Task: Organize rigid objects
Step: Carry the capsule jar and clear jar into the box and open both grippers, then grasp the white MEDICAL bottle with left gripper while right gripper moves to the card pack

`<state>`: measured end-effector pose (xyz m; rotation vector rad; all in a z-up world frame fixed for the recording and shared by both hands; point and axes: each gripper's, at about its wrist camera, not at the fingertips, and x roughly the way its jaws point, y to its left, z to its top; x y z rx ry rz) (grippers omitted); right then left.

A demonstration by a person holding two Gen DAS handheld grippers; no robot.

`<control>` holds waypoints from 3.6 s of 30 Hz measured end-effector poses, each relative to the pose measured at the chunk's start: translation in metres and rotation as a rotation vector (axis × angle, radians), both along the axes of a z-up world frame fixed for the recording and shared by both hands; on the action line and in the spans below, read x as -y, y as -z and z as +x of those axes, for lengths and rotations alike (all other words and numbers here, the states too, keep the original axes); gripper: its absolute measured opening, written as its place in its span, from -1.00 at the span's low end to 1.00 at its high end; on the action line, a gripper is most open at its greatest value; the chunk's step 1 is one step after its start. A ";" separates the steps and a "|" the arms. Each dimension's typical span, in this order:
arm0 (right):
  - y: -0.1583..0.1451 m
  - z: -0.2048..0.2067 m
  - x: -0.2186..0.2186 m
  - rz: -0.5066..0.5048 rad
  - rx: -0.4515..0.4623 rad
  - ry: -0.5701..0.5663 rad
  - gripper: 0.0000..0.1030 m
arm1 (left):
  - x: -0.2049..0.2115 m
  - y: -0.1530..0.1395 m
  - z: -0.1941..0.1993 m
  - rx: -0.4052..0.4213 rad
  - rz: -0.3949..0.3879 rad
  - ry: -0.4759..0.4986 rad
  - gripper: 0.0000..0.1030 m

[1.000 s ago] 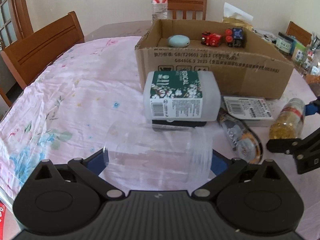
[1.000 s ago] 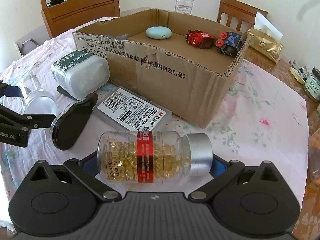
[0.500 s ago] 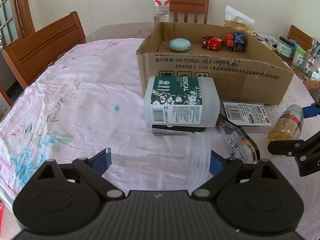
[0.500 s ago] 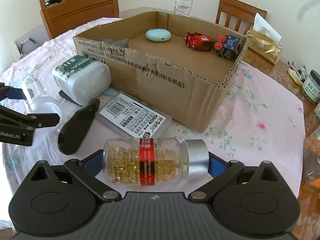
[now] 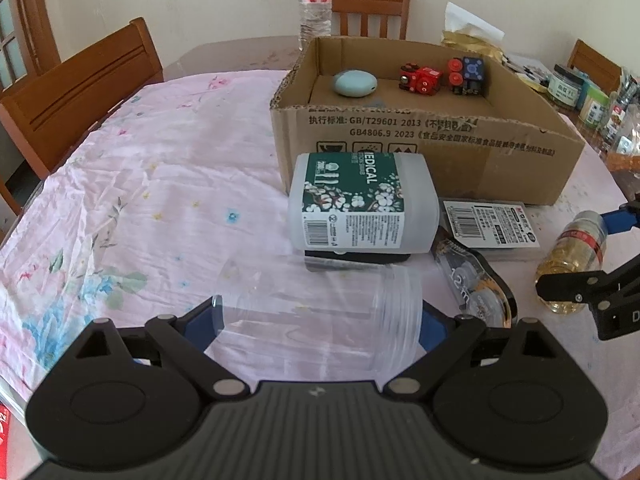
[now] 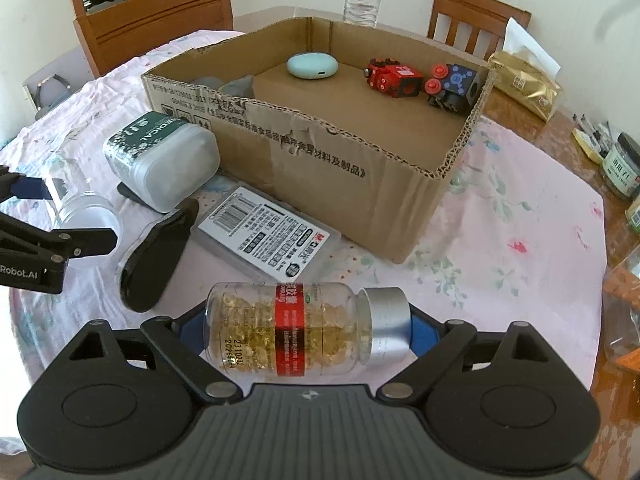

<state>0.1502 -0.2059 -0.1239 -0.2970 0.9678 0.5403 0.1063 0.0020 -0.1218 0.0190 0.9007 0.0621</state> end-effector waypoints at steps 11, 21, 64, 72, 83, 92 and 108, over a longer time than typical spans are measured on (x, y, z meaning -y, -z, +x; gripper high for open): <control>-0.050 -0.003 0.002 0.032 -0.004 -0.028 0.86 | -0.011 -0.044 0.000 -0.029 -0.009 0.153 0.84; -0.110 0.035 -0.007 0.113 0.112 0.024 0.86 | -0.026 -0.096 0.017 0.037 0.027 0.233 0.84; -0.098 0.023 -0.001 0.007 0.211 0.362 1.00 | 0.014 -0.097 0.176 0.110 0.026 0.451 0.87; -0.092 0.016 0.005 -0.011 0.196 0.390 1.00 | 0.008 -0.092 0.174 0.113 0.022 0.403 0.94; -0.084 0.008 0.011 0.007 0.169 0.377 1.00 | -0.008 -0.103 0.131 0.140 0.014 0.303 0.99; -0.070 0.001 0.016 0.032 0.130 0.367 1.00 | -0.004 -0.082 0.094 0.080 0.002 0.220 0.99; -0.056 -0.006 -0.005 0.013 0.069 0.308 1.00 | 0.010 -0.025 0.085 -0.051 -0.039 0.194 0.99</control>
